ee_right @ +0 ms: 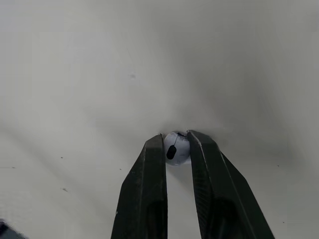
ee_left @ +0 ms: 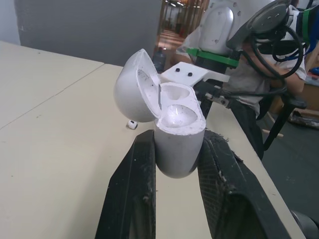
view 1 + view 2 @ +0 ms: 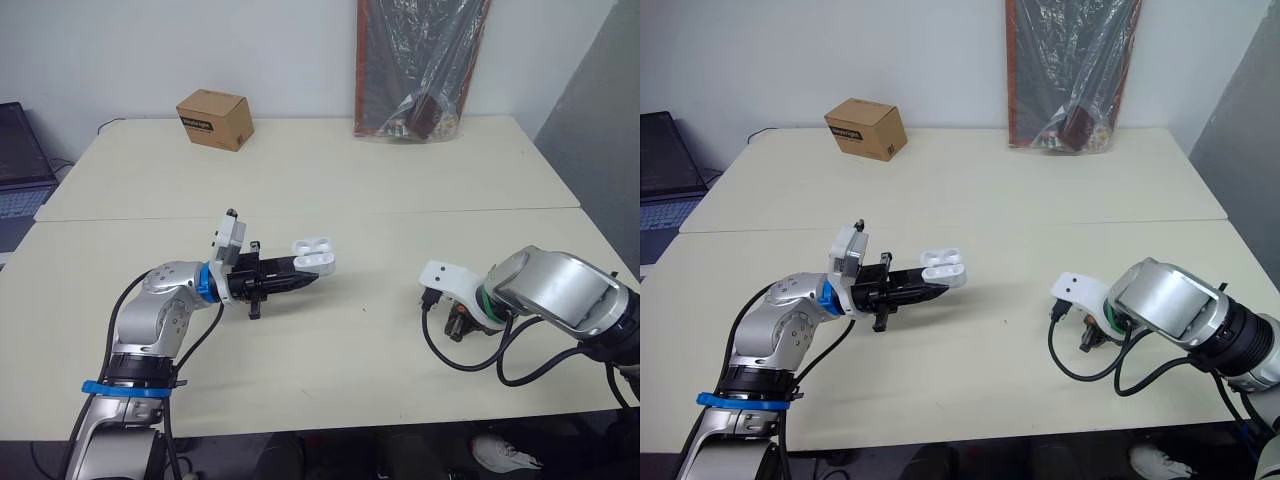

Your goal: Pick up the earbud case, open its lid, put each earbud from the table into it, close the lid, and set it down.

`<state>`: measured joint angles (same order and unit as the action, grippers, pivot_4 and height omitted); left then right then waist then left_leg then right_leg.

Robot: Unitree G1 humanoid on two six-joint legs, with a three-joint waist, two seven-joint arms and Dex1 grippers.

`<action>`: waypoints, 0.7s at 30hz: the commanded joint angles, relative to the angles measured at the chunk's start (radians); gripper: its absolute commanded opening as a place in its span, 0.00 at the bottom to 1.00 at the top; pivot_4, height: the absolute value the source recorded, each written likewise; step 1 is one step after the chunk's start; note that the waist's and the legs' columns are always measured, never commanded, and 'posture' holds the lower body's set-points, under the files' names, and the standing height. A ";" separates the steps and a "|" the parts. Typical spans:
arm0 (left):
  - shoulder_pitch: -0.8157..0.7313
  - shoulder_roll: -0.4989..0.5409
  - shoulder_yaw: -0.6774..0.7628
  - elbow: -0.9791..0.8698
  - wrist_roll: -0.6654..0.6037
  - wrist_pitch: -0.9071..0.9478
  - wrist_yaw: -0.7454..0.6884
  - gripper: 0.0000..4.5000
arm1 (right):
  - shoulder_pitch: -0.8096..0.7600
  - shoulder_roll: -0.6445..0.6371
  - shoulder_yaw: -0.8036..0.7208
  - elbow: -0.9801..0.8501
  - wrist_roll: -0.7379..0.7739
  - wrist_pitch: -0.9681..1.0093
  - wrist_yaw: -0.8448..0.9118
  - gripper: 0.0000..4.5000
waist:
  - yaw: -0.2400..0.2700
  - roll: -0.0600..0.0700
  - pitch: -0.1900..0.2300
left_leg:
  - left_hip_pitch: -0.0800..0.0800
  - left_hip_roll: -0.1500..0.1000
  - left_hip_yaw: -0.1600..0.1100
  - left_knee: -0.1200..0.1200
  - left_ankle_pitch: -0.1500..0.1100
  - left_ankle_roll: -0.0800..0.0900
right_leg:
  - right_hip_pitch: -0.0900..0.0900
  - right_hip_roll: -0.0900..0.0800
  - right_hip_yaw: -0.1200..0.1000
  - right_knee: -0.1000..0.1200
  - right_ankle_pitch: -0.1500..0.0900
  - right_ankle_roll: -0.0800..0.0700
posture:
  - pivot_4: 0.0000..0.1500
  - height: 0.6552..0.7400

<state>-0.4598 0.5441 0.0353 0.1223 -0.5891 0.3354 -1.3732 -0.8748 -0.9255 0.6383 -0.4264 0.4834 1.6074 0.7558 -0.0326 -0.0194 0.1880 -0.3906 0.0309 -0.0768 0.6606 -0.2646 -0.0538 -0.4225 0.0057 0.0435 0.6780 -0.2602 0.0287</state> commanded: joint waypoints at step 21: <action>-0.046 -0.066 0.013 0.042 0.046 -0.147 0.078 0.19 | 0.140 0.738 -1.012 0.231 1.115 -0.091 -0.915 0.07 | -0.003 0.001 0.001 | 0.000 0.000 -0.001 0.000 0.000 0.000 | 0.001 0.001 0.000 0.001 0.002 -0.003 | 1.00 1.00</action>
<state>-0.4833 0.4849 0.0396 0.1703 -0.5452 0.2169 -1.3033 -0.7306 -0.1764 -0.4052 -0.1876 1.4595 1.5746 -0.0717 -0.0360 -0.0188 0.1886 -0.3910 0.0312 -0.0774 0.6601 -0.2645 -0.0536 -0.4220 0.0063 0.0434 0.6792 -0.2585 0.0258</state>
